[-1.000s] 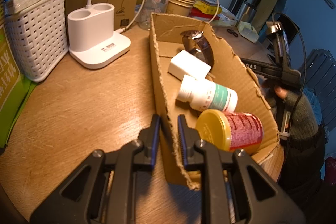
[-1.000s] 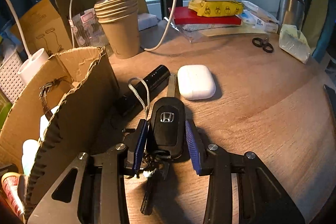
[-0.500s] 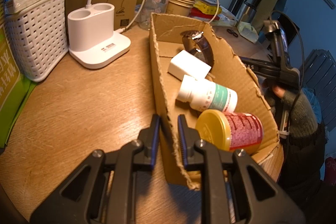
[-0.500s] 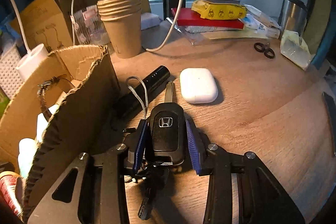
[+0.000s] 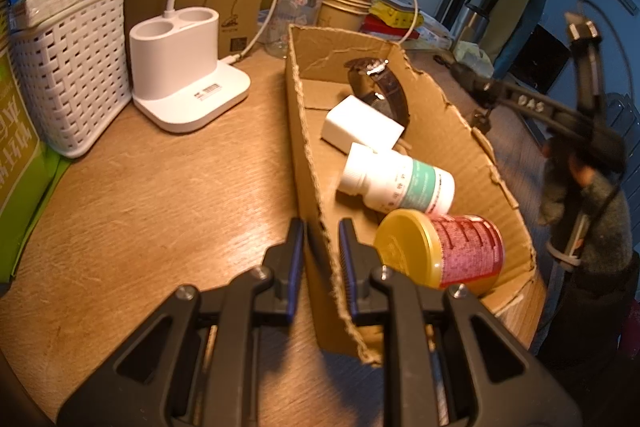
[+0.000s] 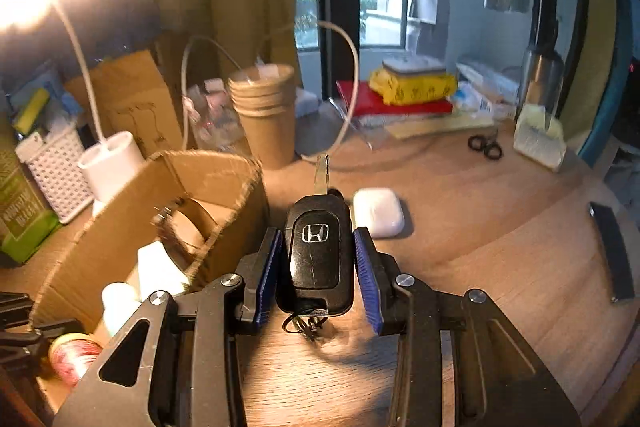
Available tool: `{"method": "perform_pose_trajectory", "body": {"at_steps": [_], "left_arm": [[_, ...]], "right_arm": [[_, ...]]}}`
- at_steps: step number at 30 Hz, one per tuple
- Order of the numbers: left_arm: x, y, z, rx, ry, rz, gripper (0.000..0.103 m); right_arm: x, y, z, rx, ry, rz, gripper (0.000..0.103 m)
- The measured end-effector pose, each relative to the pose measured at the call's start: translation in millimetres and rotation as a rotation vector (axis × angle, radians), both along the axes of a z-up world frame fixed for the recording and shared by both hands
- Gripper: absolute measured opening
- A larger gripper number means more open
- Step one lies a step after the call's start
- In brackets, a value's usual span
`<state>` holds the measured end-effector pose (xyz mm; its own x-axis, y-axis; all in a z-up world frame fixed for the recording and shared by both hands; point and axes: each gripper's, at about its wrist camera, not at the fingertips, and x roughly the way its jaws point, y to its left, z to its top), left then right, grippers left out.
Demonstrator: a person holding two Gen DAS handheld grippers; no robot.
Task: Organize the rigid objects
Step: 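Carry the car key with the right tool into the box and release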
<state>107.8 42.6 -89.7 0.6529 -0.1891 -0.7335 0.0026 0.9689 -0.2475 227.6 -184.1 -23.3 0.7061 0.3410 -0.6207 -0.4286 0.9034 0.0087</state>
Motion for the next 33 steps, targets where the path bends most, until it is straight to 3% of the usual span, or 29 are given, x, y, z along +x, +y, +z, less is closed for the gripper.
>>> {"method": "perform_pose_trajectory", "body": {"at_steps": [15, 25, 33], "left_arm": [[-0.3, 0.8, 0.3, -0.004, 0.001, 0.001, 0.019], [-1.1, 0.1, 0.6, -0.006, 0.001, 0.001, 0.019], [-1.2, 0.1, 0.7, -0.006, 0.001, 0.001, 0.019]], "right_arm": [[-33.0, 35.4, 47.6, 0.049, -0.090, 0.117, 0.039], [-47.4, 88.2, 49.6, 0.030, -0.092, 0.231, 0.039], [-45.6, 112.6, 43.0, 0.006, -0.062, 0.258, 0.039]]}}
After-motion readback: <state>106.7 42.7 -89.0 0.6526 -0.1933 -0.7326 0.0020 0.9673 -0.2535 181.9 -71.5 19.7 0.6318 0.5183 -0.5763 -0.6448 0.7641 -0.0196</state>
